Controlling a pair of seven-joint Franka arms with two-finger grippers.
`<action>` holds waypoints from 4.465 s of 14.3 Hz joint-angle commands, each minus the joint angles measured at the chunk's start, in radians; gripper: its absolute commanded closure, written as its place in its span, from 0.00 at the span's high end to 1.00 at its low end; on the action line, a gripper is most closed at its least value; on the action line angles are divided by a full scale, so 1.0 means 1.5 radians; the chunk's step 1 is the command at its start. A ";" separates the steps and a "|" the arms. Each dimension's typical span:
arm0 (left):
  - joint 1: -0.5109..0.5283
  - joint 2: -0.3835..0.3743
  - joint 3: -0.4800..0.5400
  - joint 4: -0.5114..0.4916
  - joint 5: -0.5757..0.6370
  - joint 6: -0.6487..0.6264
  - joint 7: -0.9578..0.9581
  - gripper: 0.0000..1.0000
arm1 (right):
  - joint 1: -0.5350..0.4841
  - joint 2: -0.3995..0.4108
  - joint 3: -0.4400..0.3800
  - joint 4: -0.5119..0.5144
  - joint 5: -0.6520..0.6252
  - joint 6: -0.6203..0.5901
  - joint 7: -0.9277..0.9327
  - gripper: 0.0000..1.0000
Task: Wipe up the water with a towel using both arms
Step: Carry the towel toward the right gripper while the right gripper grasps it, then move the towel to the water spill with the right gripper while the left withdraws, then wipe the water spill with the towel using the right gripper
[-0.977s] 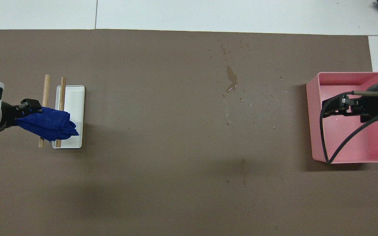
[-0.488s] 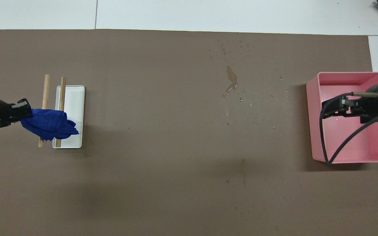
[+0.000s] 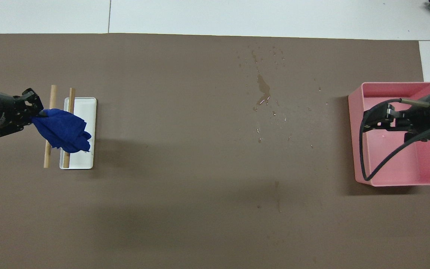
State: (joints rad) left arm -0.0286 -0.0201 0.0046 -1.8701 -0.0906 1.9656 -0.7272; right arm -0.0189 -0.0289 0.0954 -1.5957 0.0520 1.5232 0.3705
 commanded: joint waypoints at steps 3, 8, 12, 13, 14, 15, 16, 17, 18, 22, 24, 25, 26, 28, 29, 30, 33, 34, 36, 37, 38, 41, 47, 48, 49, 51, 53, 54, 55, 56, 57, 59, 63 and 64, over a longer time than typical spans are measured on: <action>-0.078 0.002 -0.032 0.059 -0.033 -0.023 -0.279 0.00 | 0.019 -0.004 0.003 -0.009 0.096 0.050 0.170 1.00; -0.156 0.012 -0.121 0.110 -0.043 0.014 -0.667 0.00 | 0.061 0.011 0.003 -0.009 0.201 0.131 0.376 1.00; -0.251 0.012 -0.124 0.111 -0.043 0.061 -0.855 0.00 | 0.112 0.038 0.003 -0.006 0.252 0.214 0.534 1.00; -0.271 0.012 -0.124 0.111 -0.038 0.096 -0.909 0.00 | 0.129 0.045 0.003 -0.004 0.255 0.231 0.562 1.00; -0.290 0.013 -0.124 0.111 -0.031 0.126 -0.956 0.00 | 0.139 0.048 0.003 -0.004 0.255 0.245 0.582 1.00; -0.309 0.014 -0.124 0.110 -0.012 0.152 -1.005 0.00 | 0.152 0.052 0.003 -0.004 0.256 0.254 0.611 1.00; -0.322 0.014 -0.124 0.110 0.013 0.176 -1.050 0.00 | 0.159 0.054 0.003 -0.005 0.255 0.251 0.640 1.00; -0.327 0.015 -0.124 0.110 0.033 0.200 -1.098 0.00 | 0.160 0.051 0.003 -0.012 0.255 0.239 0.655 1.00; -0.333 0.020 -0.124 0.110 0.050 0.220 -1.139 0.00 | 0.161 0.047 0.003 -0.016 0.255 0.226 0.662 1.00; -0.353 0.024 -0.124 0.111 0.112 0.248 -1.253 0.00 | 0.163 0.045 0.004 -0.028 0.255 0.230 0.690 1.00; -0.355 0.025 -0.124 0.112 0.136 0.274 -1.296 0.00 | 0.187 0.045 0.003 -0.040 0.255 0.270 0.698 1.00; -0.358 0.029 -0.124 0.114 0.140 0.279 -1.306 0.00 | 0.189 0.045 0.003 -0.042 0.254 0.297 0.701 0.99; -0.368 0.032 -0.124 0.124 0.141 0.279 -1.311 0.00 | 0.190 0.046 0.003 -0.042 0.254 0.309 0.701 0.99; -0.376 0.033 -0.124 0.133 0.142 0.279 -1.319 0.00 | 0.191 0.046 0.003 -0.044 0.254 0.320 0.700 0.99; -0.377 0.033 -0.124 0.133 0.143 0.279 -1.319 0.00 | 0.192 0.045 0.003 -0.054 0.254 0.338 0.701 0.98; -0.381 0.033 -0.124 0.132 0.142 0.279 -1.319 0.00 | 0.192 0.042 0.004 -0.063 0.254 0.353 0.701 0.87; -0.389 0.033 -0.124 0.128 0.142 0.279 -1.319 0.00 | 0.191 0.046 0.004 -0.057 0.255 0.361 0.697 0.05; -0.390 0.033 -0.124 0.130 0.142 0.279 -1.319 0.00 | 0.190 0.048 0.003 -0.053 0.255 0.359 0.699 0.00; -0.389 0.033 -0.124 0.130 0.142 0.279 -1.318 0.00 | 0.188 0.049 0.003 -0.053 0.254 0.359 0.697 0.00; -0.390 0.033 -0.124 0.130 0.142 0.278 -1.316 0.00 | 0.188 0.049 0.003 -0.052 0.252 0.359 0.695 0.00; -0.389 0.033 -0.124 0.129 0.142 0.278 -1.314 0.00 | 0.185 0.049 0.003 -0.052 0.246 0.359 0.693 0.00; -0.381 0.032 -0.124 0.126 0.142 0.268 -1.296 1.00 | 0.179 0.050 0.002 -0.047 0.242 0.358 0.673 0.00; -0.321 0.009 -0.116 0.130 0.141 0.155 -1.117 1.00 | 0.137 0.081 -0.001 -0.051 0.231 0.415 0.516 0.00; -0.302 0.002 -0.114 0.131 0.140 0.127 -1.069 1.00 | 0.127 0.103 -0.001 -0.047 0.229 0.445 0.494 0.00; -0.277 -0.005 -0.114 0.133 0.135 0.098 -1.022 1.00 | 0.124 0.135 -0.001 -0.036 0.218 0.471 0.480 0.00; -0.229 -0.012 -0.113 0.133 0.135 0.055 -0.932 1.00 | 0.125 0.218 0.001 0.010 0.168 0.537 0.451 0.00; -0.176 -0.016 -0.113 0.129 0.134 0.010 -0.835 1.00 | 0.123 0.306 0.001 0.080 0.149 0.571 0.444 0.00; -0.146 -0.022 -0.113 0.127 0.132 -0.013 -0.778 1.00 | 0.123 0.343 0.001 0.104 0.148 0.598 0.434 0.00; -0.109 -0.023 -0.113 0.124 0.122 -0.029 -0.722 1.00 | 0.124 0.372 0.001 0.119 0.148 0.629 0.414 0.00; -0.071 -0.024 -0.113 0.124 0.094 -0.038 -0.663 1.00 | 0.124 0.404 0.002 0.141 0.148 0.646 0.387 0.00; -0.034 -0.024 -0.113 0.125 0.074 -0.047 -0.599 1.00 | 0.125 0.442 0.002 0.180 0.149 0.652 0.363 0.00; 0.014 -0.025 -0.113 0.125 0.059 -0.073 -0.500 1.00 | 0.133 0.517 0.004 0.257 0.151 0.668 0.350 0.00; 0.103 -0.040 -0.111 0.125 0.058 -0.190 -0.200 1.00 | 0.122 0.580 0.047 0.286 0.158 0.700 0.328 0.00; 0.123 -0.043 -0.113 0.127 0.058 -0.219 -0.128 1.00 | 0.121 0.591 0.050 0.287 0.159 0.703 0.326 0.00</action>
State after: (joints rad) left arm 0.0934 -0.0531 -0.1510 -1.6713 0.0127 1.7196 -1.1150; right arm 0.1791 0.8057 0.1350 -1.2279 0.2882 2.5673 0.8898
